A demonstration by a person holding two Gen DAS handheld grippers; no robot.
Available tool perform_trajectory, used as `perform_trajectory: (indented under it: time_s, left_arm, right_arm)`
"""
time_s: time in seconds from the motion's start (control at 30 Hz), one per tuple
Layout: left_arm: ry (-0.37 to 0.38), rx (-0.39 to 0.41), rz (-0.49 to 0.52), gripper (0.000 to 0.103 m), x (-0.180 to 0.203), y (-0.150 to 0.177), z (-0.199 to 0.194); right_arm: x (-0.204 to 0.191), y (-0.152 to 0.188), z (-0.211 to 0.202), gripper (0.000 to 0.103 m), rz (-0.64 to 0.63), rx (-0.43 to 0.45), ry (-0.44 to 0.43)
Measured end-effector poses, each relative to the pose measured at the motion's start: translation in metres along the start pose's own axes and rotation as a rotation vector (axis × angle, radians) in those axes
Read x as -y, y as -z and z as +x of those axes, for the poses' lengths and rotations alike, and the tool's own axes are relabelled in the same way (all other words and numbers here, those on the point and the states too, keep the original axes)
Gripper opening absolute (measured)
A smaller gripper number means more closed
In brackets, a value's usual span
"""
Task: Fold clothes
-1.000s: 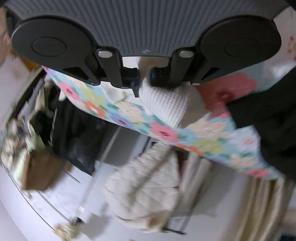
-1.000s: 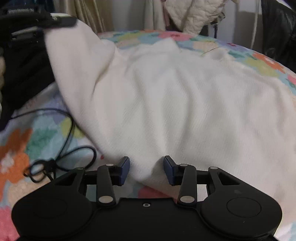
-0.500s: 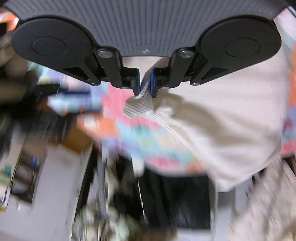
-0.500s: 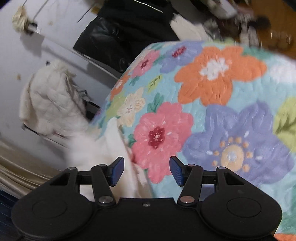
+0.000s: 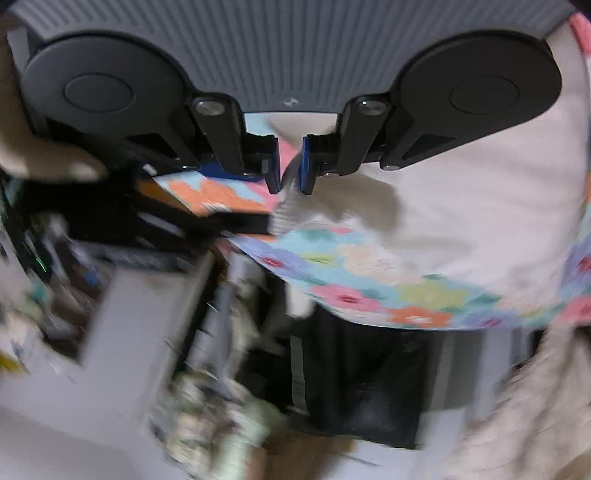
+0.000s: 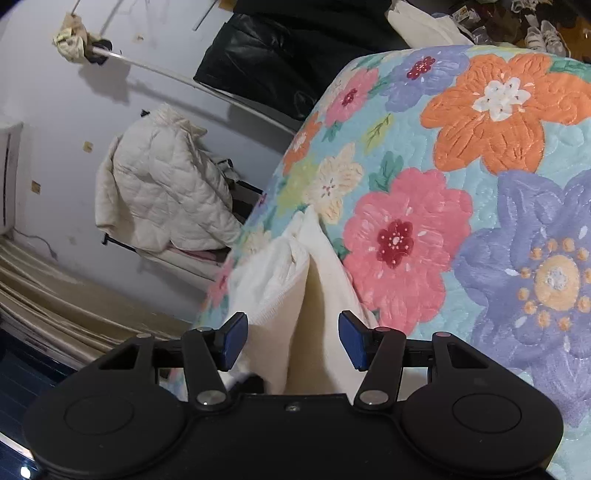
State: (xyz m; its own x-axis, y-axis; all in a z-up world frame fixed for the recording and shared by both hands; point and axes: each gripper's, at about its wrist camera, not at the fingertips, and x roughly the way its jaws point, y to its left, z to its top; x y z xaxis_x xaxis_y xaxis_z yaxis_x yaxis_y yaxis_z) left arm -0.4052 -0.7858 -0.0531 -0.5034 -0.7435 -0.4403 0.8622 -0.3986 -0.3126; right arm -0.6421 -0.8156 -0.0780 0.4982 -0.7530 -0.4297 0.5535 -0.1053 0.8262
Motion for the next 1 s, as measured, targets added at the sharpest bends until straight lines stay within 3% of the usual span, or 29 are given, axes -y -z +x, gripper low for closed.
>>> perform_trajectory:
  time_s: [0.23, 0.3, 0.37, 0.43, 0.47, 0.5, 0.57, 0.67, 0.73, 0.83, 0.87, 0.9, 0.93, 1.0]
  left_arm:
    - [-0.003, -0.138, 0.042, 0.012, 0.025, 0.016, 0.01]
    - [-0.012, -0.167, 0.05, 0.021, 0.03, 0.02, 0.01]
    - [-0.106, -0.091, 0.011, 0.033, 0.018, 0.014, -0.019]
    - [-0.246, 0.033, -0.058, 0.038, 0.0, 0.009, -0.056]
    - [-0.303, 0.085, -0.092, 0.051, -0.01, 0.007, -0.069]
    - [-0.348, 0.132, -0.139, 0.057, -0.024, 0.007, -0.081]
    - [-0.385, 0.168, -0.223, 0.057, -0.053, 0.007, -0.094]
    - [-0.353, 0.107, -0.318, 0.057, -0.086, 0.011, -0.096]
    - [-0.321, 0.071, -0.312, 0.058, -0.091, 0.015, -0.089]
    - [-0.326, -0.014, -0.247, 0.067, -0.095, 0.022, -0.073]
    - [-0.352, -0.052, -0.223, 0.069, -0.097, 0.025, -0.064]
    - [-0.374, -0.088, -0.204, 0.068, -0.1, 0.029, -0.057]
    - [-0.374, -0.118, -0.21, 0.067, -0.105, 0.033, -0.051]
    - [-0.358, -0.151, -0.236, 0.051, -0.112, 0.045, -0.05]
  right_arm:
    - [0.003, 0.0, 0.0, 0.06, 0.001, -0.002, 0.005]
    - [0.001, 0.001, -0.001, 0.06, -0.029, 0.001, 0.004]
    - [-0.008, 0.003, 0.001, 0.06, -0.09, 0.0, 0.028]
    - [-0.021, 0.008, 0.008, 0.06, -0.178, -0.019, 0.074]
    - [-0.027, 0.011, 0.015, 0.06, -0.228, -0.029, 0.11]
    - [-0.034, 0.015, 0.019, 0.06, -0.275, -0.036, 0.152]
    - [-0.043, 0.021, 0.025, 0.06, -0.348, -0.044, 0.201]
    - [-0.048, 0.025, 0.032, 0.06, -0.401, -0.057, 0.184]
    - [-0.048, 0.028, 0.039, 0.06, -0.423, -0.067, 0.185]
    - [-0.05, 0.04, 0.064, 0.06, -0.541, -0.114, 0.301]
    - [-0.052, 0.046, 0.074, 0.054, -0.599, -0.141, 0.352]
    - [-0.053, 0.052, 0.083, 0.037, -0.655, -0.166, 0.401]
    - [-0.057, 0.057, 0.085, 0.028, -0.704, -0.17, 0.426]
    - [-0.061, 0.064, 0.084, 0.022, -0.774, -0.174, 0.471]
